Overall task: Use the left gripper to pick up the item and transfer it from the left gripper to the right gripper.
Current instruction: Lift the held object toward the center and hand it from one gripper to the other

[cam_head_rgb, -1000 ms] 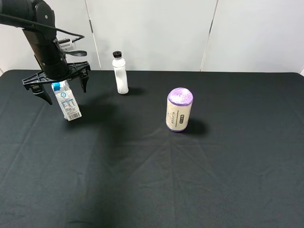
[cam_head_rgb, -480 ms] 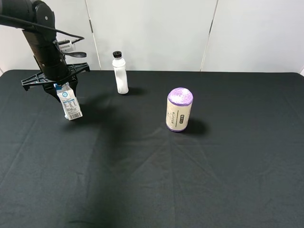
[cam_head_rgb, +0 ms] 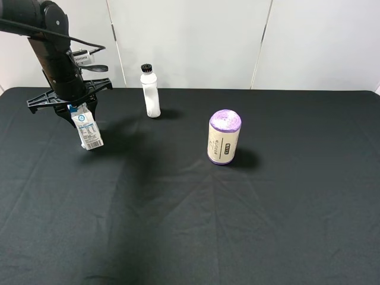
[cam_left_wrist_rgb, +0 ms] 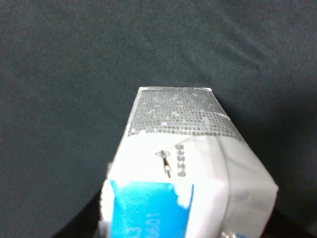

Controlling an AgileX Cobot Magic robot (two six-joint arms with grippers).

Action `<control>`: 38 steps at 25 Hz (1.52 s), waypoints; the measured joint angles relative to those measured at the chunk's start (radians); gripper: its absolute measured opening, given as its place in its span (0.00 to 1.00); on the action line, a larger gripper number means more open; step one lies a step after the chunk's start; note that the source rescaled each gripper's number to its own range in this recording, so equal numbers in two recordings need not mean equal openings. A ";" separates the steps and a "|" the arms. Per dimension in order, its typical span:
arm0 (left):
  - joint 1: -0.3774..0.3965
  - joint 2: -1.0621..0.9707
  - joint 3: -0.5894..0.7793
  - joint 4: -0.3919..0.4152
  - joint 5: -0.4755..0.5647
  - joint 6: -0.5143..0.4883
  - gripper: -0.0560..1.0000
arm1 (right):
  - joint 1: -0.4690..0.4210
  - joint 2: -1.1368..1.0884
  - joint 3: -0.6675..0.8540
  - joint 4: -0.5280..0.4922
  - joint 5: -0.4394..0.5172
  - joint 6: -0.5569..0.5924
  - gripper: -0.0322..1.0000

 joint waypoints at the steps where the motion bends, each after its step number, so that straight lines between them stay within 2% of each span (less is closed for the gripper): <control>1: 0.000 0.000 0.000 0.000 0.000 0.000 0.06 | 0.000 0.000 0.000 0.000 0.000 0.000 1.00; 8: 0.000 -0.013 -0.009 -0.004 0.055 0.000 0.06 | 0.000 0.000 0.000 0.000 0.000 0.000 1.00; 18: 0.000 -0.190 -0.009 -0.005 0.166 0.039 0.06 | 0.000 0.000 0.000 0.000 0.000 0.000 1.00; 28: -0.004 -0.321 -0.009 -0.001 0.253 0.150 0.06 | 0.000 0.000 0.000 0.000 0.000 0.000 1.00; 33: -0.037 -0.391 0.030 0.000 0.257 0.248 0.06 | 0.000 0.000 0.000 0.000 0.000 0.000 1.00; 38: -0.079 -0.457 0.097 -0.002 0.244 0.303 0.06 | 0.000 0.000 0.000 0.000 0.000 0.000 1.00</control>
